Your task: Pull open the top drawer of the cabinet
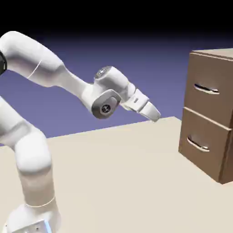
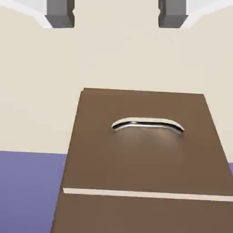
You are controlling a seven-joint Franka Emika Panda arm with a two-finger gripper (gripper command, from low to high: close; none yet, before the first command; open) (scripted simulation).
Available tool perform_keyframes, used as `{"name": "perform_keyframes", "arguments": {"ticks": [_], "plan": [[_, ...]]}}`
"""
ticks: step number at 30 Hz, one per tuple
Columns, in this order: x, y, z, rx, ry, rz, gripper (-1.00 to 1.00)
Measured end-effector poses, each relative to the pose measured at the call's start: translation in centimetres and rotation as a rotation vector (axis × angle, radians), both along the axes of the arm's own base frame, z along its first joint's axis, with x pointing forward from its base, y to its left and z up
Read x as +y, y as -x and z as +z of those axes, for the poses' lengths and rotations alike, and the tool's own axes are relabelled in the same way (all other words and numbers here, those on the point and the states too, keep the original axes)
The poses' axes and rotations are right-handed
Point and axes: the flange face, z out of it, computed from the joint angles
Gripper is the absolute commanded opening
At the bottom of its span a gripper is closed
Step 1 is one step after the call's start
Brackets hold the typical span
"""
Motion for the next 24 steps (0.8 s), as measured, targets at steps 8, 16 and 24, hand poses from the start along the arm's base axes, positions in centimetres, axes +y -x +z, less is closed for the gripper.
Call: {"name": "perform_keyframes", "arguments": {"ticks": [8, 16, 24], "plan": [[2.9, -3.1, 1.2, 0.010, 0.430, 0.364, 0.00], [5.2, -5.8, 1.5, 0.029, 0.875, 0.707, 0.00], [6.8, -8.4, 1.3, 0.067, 1.337, 1.024, 0.00]]}}
